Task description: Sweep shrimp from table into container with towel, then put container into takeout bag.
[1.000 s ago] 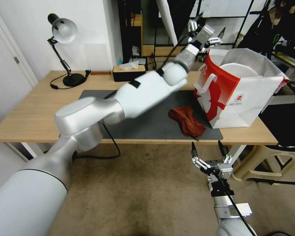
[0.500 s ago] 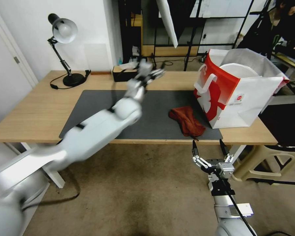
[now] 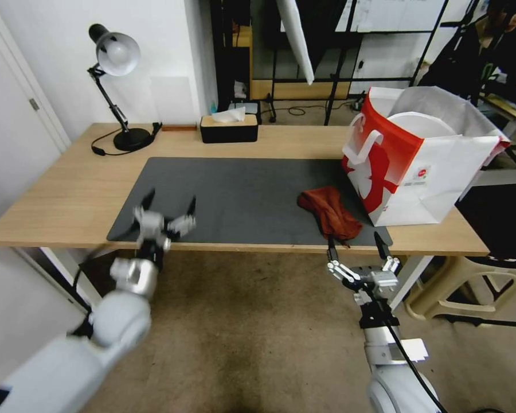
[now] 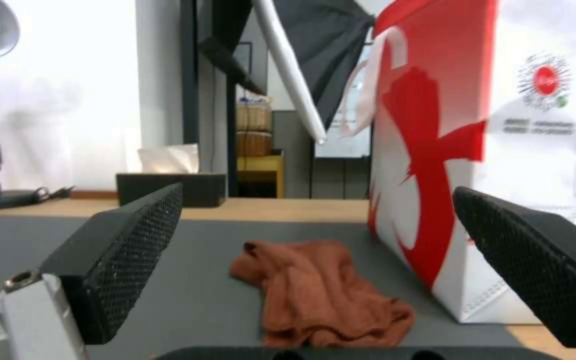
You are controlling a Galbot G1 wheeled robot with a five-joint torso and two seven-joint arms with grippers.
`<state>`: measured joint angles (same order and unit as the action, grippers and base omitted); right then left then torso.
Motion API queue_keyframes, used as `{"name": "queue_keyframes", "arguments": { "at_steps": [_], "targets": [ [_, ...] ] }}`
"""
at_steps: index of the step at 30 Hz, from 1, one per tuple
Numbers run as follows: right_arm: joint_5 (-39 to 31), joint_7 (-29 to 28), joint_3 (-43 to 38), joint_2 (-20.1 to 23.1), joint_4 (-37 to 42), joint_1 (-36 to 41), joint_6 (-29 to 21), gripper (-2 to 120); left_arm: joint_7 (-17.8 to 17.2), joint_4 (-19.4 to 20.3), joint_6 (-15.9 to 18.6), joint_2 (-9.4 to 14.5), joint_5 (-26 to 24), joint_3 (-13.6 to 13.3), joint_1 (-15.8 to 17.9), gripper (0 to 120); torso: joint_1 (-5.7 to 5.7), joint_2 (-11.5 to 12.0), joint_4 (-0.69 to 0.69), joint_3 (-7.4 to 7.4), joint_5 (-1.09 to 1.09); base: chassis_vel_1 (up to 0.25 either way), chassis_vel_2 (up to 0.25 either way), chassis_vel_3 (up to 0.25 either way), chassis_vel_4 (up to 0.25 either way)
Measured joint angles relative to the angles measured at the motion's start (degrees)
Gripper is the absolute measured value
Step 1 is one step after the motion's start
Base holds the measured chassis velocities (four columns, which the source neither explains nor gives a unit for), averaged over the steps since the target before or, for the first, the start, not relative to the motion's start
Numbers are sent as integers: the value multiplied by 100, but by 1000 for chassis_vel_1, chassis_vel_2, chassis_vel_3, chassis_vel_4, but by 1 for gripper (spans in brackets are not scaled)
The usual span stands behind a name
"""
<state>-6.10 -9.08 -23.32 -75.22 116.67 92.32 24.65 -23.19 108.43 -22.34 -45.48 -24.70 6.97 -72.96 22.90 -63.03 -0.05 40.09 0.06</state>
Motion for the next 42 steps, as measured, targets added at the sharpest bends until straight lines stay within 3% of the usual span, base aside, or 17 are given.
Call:
{"name": "queue_keyframes", "arguments": {
  "at_steps": [3, 8, 12, 22, 42],
  "targets": [
    [55, -6, -10, -54, 13, 34, 9, 100, -33, 41, -62, -94, 144, 51, -209, 100, 1, 0, 7, 1, -8, 0, 0, 0, 0],
    [186, -30, -44, -181, 35, 163, 68, 100, -73, 50, -206, -242, 435, 96, -318, 100, 0, 0, 2, 1, -7, 0, 0, 0, 0],
    [254, -57, -81, -237, 31, 197, 107, 100, -75, -30, -402, -300, 658, 285, -453, 100, 1, 0, 5, 1, -6, 0, 0, 0, 0],
    [397, -85, -72, -358, -77, 181, 150, 100, -111, -255, -711, -408, 893, 413, -648, 100, 2, 0, 5, 1, -6, 0, 0, 0, 0],
    [500, -157, -51, -396, -95, 166, 114, 100, -149, -249, -717, -452, 919, 433, -673, 100, 2, 0, 5, 1, -6, 0, 0, 0, 0]
  ]
}}
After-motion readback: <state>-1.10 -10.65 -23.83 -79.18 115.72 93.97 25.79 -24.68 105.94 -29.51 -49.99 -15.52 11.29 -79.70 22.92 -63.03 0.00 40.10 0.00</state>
